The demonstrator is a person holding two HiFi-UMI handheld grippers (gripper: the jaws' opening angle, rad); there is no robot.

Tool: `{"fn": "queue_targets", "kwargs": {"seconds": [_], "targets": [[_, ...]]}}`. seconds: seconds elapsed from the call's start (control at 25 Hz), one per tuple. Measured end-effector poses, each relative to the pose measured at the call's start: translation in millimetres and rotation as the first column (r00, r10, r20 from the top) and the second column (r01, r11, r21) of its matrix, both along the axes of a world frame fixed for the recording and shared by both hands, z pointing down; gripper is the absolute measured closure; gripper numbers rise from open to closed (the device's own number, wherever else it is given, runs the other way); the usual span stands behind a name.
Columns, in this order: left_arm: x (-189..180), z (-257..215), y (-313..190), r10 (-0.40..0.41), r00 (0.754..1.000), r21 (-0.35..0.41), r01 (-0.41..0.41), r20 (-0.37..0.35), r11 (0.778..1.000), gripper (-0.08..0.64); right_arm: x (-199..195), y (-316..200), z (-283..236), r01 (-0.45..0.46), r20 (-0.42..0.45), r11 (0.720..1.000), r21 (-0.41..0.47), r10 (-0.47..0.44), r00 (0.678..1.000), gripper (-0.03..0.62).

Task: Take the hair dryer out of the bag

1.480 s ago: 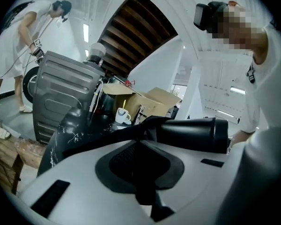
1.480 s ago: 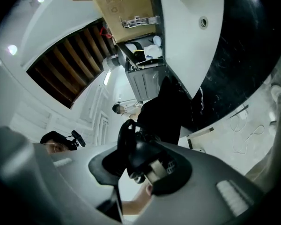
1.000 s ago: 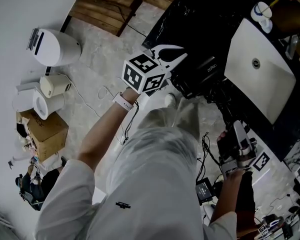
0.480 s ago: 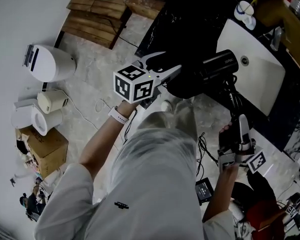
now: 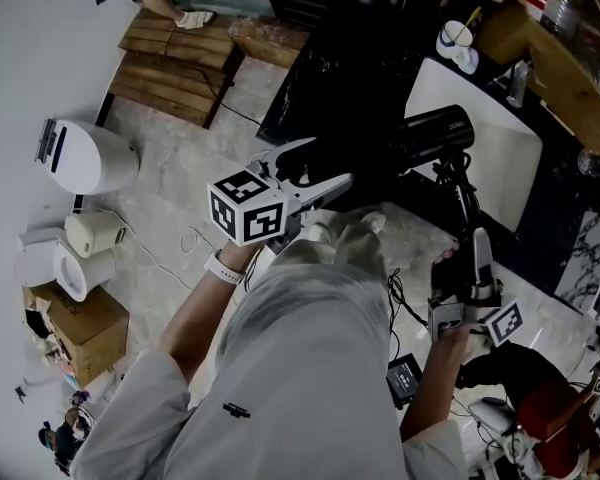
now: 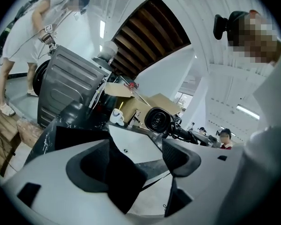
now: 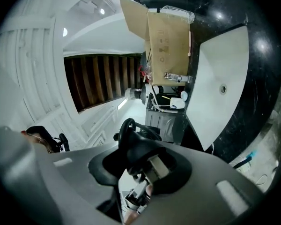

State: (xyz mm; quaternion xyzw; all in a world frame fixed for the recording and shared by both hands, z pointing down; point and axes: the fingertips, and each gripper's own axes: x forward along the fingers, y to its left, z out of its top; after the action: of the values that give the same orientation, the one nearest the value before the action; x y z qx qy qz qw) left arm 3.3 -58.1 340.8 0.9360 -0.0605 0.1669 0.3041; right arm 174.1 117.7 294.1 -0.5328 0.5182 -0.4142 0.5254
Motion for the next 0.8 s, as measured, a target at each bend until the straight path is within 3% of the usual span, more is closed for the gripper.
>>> {"fn": "queue_targets", "kwargs": {"seconds": [0.44,0.6,0.72,0.8], "targets": [[8.1,-48.9,20.8,-0.038,0.998,0.065,0.041,-0.049,0.997,0.222,12.1,6.5,-29.7,-0.046,-0.025,0.997,0.064,0.048,0.999,0.459],[8.7,-51.5,39.9,0.003,0.999,0.038,-0.001,-0.047,0.999,0.227,14.0,12.1,-42.4,-0.062,-0.033,0.994,0.091,0.065,0.997,0.459],[4.3,-55.1,51.5,-0.011,0.999,0.049,0.014,-0.044,0.999,0.303,14.8,22.9,-48.5,-0.074,-0.037,0.992,0.104,0.078,0.996,0.459],[-2.3,-59.8,64.0,-0.038,0.999,0.064,0.040,-0.038,0.997,0.477,12.7,39.8,-52.0,-0.084,-0.039,0.990,0.115,0.089,0.995,0.459]]}}
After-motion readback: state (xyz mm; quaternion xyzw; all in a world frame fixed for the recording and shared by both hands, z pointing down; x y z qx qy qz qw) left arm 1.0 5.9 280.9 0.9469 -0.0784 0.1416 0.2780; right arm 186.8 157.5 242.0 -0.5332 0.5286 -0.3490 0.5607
